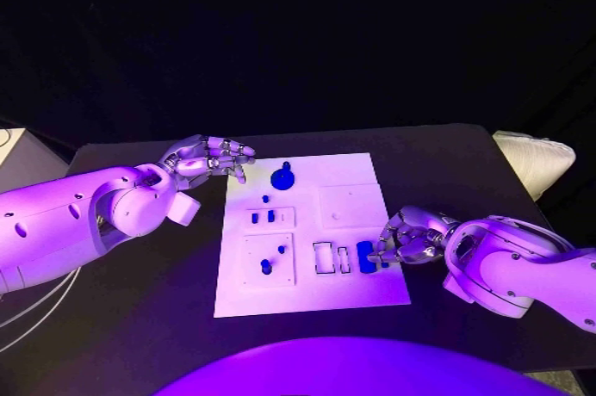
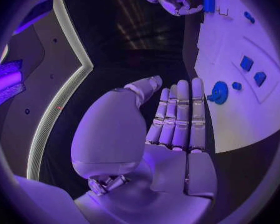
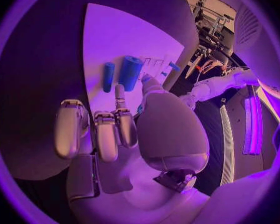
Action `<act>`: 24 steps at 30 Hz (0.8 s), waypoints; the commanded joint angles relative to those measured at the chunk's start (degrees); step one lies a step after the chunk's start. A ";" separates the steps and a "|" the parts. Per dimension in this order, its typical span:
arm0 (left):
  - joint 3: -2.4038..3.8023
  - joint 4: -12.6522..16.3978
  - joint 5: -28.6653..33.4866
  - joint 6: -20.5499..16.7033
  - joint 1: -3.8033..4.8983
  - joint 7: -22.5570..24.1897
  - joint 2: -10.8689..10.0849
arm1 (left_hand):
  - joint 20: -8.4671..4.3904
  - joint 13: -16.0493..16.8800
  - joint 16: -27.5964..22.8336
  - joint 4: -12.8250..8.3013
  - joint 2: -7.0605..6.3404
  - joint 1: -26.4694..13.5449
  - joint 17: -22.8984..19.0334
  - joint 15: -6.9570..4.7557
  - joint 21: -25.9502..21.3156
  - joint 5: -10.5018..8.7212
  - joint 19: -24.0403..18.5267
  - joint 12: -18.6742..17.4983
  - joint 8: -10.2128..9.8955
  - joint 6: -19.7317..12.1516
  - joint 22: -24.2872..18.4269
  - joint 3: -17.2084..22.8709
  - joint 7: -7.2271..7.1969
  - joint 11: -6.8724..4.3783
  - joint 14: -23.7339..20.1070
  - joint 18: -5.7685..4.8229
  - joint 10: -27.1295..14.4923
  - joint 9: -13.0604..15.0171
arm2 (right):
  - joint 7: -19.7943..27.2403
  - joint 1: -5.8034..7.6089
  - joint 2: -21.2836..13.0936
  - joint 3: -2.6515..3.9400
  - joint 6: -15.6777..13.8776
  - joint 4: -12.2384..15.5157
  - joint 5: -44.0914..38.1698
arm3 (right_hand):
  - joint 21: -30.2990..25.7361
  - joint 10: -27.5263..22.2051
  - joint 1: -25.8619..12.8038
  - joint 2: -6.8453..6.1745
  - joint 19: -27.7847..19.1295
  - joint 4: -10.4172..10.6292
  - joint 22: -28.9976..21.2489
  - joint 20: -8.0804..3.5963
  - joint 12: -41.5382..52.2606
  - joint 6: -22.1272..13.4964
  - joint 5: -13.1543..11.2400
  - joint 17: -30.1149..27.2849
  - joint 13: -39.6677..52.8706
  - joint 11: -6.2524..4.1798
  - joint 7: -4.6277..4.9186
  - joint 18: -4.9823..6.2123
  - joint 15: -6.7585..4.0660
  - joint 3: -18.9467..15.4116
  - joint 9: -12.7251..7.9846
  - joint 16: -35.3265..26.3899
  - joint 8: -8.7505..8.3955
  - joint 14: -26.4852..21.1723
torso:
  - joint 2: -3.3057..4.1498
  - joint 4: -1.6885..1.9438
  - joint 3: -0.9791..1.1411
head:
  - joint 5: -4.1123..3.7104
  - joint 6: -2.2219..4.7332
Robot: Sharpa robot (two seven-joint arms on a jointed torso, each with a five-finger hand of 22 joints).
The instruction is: Assemble the parts on the task board
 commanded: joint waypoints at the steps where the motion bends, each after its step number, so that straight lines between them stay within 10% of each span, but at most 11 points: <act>1: 0.05 0.20 0.57 0.01 -0.01 0.82 0.00 | -0.16 -0.10 -0.17 0.06 0.34 0.12 0.04 0.15 -0.36 0.18 0.43 -0.22 -0.34 0.16 -0.11 -0.48 0.11 0.21 0.44 0.74 0.23 -0.09 | -1.10 -0.21 0.61 -0.04 -0.08 -0.10 -2.46 | 0.46 0.28 -0.61 0.28 3.26 0.00 10.48 -0.42 -0.18 0.02 0.05 11.25 5.43 -0.09 -0.55 -0.76 -0.35 -0.67 0.06 0.40 0.30 4.96 | 0.06 0.00 0.04 | 0.01 0.01; 24: 0.05 0.22 0.71 0.27 -0.01 0.44 -0.29 | -0.16 -0.10 -0.17 0.06 0.34 0.12 0.04 0.15 -0.36 0.18 0.43 -0.22 -0.34 0.16 -0.11 -0.48 0.11 0.21 0.44 0.74 0.23 -0.09 | -4.93 -3.26 7.19 -0.08 0.64 -3.91 -7.98 | 0.33 0.21 -1.81 1.03 3.19 0.08 10.62 -0.42 -0.57 0.09 -1.02 11.40 5.56 -0.15 -0.64 -0.73 -0.39 -4.11 0.12 0.42 0.72 4.99 | 0.10 0.04 0.08 | 0.54 0.01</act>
